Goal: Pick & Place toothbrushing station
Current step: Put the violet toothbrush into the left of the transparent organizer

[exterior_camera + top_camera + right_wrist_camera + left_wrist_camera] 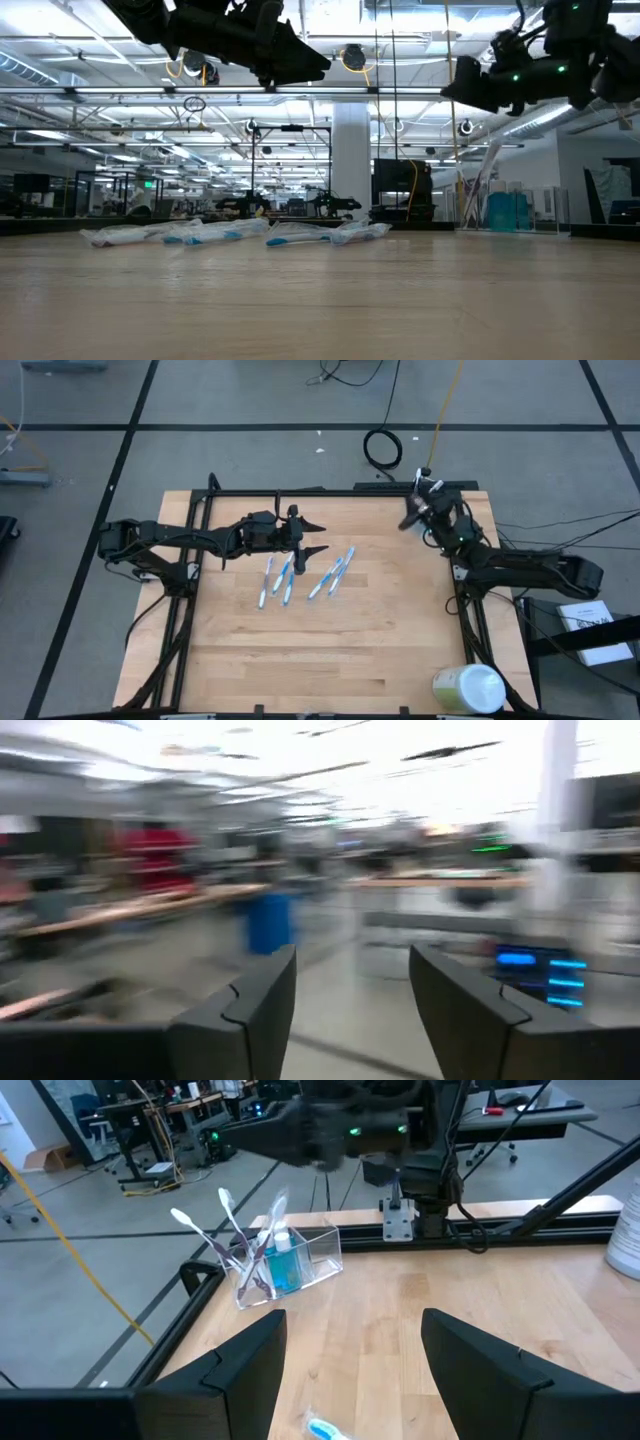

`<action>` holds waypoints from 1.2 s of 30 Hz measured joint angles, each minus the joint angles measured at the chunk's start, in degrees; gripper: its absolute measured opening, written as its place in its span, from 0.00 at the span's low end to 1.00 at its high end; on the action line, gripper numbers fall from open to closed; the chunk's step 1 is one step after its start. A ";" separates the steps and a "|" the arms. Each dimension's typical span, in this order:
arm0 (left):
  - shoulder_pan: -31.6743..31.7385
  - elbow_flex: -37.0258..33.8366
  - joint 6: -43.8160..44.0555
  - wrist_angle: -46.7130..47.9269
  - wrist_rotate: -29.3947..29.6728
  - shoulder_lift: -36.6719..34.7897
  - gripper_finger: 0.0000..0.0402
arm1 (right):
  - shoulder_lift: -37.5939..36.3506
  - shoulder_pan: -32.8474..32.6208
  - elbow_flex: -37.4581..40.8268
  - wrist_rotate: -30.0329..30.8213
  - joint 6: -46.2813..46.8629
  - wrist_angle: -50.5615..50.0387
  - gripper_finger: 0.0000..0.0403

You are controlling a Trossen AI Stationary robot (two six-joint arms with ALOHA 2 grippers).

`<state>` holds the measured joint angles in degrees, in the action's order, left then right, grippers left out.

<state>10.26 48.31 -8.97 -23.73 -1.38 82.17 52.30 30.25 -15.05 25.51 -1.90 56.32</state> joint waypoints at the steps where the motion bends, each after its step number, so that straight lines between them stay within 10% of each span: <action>1: 0.00 0.00 0.01 0.00 0.00 0.00 0.60 | -1.28 -0.71 0.00 -2.84 1.58 -2.64 0.46; 11: 0.00 0.00 0.01 0.54 -0.01 0.00 0.60 | -11.59 -3.41 0.00 -7.78 13.22 -41.02 0.31; 20: 0.00 0.00 -0.16 1.14 -0.01 0.00 0.60 | -20.75 -3.23 0.00 -7.73 13.24 -52.76 0.02; 36: 0.00 0.00 -0.56 1.19 -0.01 0.00 0.60 | -23.87 -0.49 0.00 4.58 13.74 -56.46 0.00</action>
<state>10.26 48.31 -9.53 -22.54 -1.39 82.17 28.42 29.77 -15.05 30.09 11.84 -0.13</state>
